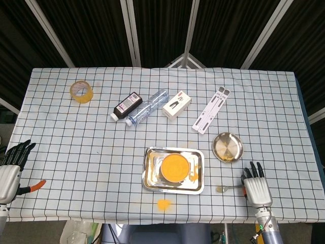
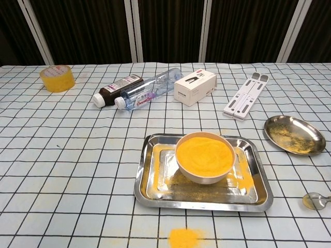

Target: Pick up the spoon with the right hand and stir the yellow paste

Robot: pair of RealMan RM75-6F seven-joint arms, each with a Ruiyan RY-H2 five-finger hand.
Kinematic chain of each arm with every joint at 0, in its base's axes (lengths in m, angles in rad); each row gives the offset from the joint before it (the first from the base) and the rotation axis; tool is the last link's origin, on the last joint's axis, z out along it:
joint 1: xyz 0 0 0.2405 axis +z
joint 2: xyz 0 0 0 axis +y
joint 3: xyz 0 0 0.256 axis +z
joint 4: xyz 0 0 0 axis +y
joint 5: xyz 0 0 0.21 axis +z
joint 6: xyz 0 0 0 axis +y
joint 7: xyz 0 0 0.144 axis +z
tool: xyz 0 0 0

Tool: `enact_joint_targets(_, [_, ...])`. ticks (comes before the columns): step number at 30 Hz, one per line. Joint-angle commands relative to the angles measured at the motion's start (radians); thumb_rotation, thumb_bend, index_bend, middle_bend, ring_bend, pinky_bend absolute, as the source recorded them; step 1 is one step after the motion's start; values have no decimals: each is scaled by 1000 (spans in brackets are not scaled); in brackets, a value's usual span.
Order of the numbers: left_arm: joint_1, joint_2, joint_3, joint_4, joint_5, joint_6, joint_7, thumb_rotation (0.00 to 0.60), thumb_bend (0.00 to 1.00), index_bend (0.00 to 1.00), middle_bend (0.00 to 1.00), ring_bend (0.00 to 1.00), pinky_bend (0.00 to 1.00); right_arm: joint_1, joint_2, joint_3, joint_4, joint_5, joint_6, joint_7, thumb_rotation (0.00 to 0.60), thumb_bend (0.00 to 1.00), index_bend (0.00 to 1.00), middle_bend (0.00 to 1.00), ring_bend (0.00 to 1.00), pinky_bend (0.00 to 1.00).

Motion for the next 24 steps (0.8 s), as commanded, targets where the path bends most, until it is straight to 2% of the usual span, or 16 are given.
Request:
enact_joint_targets(1, [0, 0, 1, 0, 0, -1, 0, 600, 0, 0, 0, 0, 0, 1, 22, 12, -42, -2, 15, 9, 600, 459, 578, 260, 0, 0])
enact_joint_targets(7, [0, -1, 1, -1, 1, 0, 3, 600, 0, 0, 0, 0, 0, 16, 56, 44, -129, 7, 27, -19, 600, 459, 581, 260, 0, 0])
enact_joint_targets(12, [0, -1, 0, -1, 1, 1, 3, 600, 0, 0, 0, 0, 0, 45, 82, 73, -234, 10, 27, -105, 600, 460, 581, 259, 0, 0])
enact_joint_targets(17, [0, 1, 1, -2, 1, -1, -1, 600, 0, 0, 0, 0, 0, 89, 71, 104, -355, 29, 7, -257, 600, 459, 581, 260, 0, 0])
enact_joint_targets(24, [-1, 6, 2, -2, 2, -3, -16, 600, 0, 0, 0, 0, 0, 162, -19, 164, -445, 141, -25, -487, 600, 459, 581, 260, 0, 0])
